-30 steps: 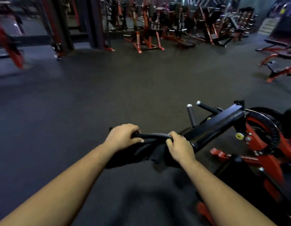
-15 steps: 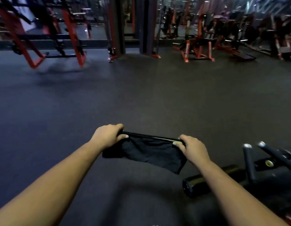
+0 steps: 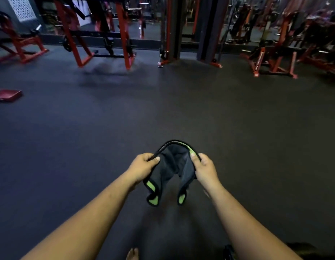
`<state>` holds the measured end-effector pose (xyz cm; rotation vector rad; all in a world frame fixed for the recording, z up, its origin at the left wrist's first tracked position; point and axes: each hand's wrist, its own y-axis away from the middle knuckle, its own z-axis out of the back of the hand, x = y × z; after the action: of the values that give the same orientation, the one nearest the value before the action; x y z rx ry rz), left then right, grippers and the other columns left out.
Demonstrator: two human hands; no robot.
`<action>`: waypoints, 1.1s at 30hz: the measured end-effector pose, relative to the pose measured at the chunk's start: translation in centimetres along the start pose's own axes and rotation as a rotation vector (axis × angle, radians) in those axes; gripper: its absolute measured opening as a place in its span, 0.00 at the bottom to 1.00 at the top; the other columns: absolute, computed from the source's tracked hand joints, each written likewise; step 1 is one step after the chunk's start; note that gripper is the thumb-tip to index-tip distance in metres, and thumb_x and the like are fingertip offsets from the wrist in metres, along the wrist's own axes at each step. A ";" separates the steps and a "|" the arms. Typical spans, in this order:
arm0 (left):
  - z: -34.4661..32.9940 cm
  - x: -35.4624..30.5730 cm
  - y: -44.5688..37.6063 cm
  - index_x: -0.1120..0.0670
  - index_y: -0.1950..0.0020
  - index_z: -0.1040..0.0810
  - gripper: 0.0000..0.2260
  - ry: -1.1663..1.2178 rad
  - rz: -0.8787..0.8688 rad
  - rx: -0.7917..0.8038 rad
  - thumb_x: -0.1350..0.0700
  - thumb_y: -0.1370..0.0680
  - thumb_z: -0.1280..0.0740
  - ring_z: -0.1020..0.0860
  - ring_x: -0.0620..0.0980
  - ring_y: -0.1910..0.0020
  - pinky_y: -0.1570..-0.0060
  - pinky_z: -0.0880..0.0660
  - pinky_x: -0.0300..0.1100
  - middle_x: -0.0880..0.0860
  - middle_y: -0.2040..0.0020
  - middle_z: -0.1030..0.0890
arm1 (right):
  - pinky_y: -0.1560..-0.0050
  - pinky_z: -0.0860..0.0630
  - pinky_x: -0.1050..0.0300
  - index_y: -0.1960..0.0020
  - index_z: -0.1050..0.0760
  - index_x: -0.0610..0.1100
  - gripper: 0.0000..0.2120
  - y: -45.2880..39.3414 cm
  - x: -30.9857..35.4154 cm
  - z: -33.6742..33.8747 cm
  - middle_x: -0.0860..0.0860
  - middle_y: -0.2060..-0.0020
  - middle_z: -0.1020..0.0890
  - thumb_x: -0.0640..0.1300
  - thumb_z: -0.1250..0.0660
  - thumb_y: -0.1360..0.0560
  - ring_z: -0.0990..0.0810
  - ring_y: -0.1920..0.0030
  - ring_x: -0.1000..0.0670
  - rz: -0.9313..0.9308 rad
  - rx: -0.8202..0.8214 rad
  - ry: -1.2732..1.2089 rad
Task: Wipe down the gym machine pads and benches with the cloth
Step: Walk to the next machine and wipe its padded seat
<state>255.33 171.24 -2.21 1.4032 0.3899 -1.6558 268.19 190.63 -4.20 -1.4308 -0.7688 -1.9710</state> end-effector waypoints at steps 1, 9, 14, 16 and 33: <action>-0.1 0.2 -0.7 0.55 0.48 0.16 0.09 0.026 -0.002 0.011 0.51 0.17 0.32 0.14 0.55 0.55 0.48 0.18 0.54 0.53 0.55 0.12 | 0.61 0.25 0.51 0.54 0.24 0.40 0.18 -0.6 0.3 -1.2 0.42 0.60 0.17 0.55 0.35 0.17 0.19 0.61 0.44 0.046 0.023 0.036; 2.8 -0.3 -7.5 0.57 0.47 0.16 0.13 0.327 0.015 0.048 0.51 0.15 0.37 0.15 0.54 0.53 0.52 0.20 0.48 0.57 0.52 0.12 | 0.56 0.26 0.53 0.52 0.22 0.45 0.10 -6.2 3.4 -12.4 0.51 0.60 0.17 0.52 0.32 0.19 0.19 0.58 0.51 0.270 0.034 0.298; 8.0 -1.6 -12.6 0.56 0.54 0.20 0.17 0.419 0.084 0.033 0.42 0.19 0.31 0.20 0.49 0.65 0.65 0.25 0.43 0.54 0.62 0.18 | 0.49 0.23 0.49 0.44 0.20 0.48 0.11 -9.6 5.3 -16.4 0.52 0.51 0.18 0.52 0.30 0.22 0.20 0.48 0.49 0.434 0.145 0.535; 9.8 -2.1 -15.0 0.59 0.49 0.19 0.11 0.453 0.080 -0.011 0.51 0.20 0.28 0.15 0.51 0.59 0.59 0.20 0.46 0.56 0.56 0.14 | 0.47 0.24 0.54 0.43 0.18 0.48 0.16 -11.0 6.4 -17.6 0.54 0.51 0.20 0.58 0.30 0.24 0.20 0.48 0.52 0.473 0.268 0.490; 20.0 -8.0 -33.7 0.51 0.33 0.22 0.16 0.563 -0.040 0.080 0.61 0.21 0.33 0.17 0.57 0.40 0.38 0.21 0.57 0.55 0.39 0.15 | 0.47 0.18 0.48 0.35 0.22 0.43 0.19 -34.0 12.1 -19.3 0.46 0.42 0.14 0.51 0.28 0.22 0.15 0.43 0.44 -0.108 0.138 -0.507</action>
<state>216.16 178.44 0.96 1.9284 0.6766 -1.2936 227.91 197.62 -1.47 -1.8598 -1.1966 -1.6004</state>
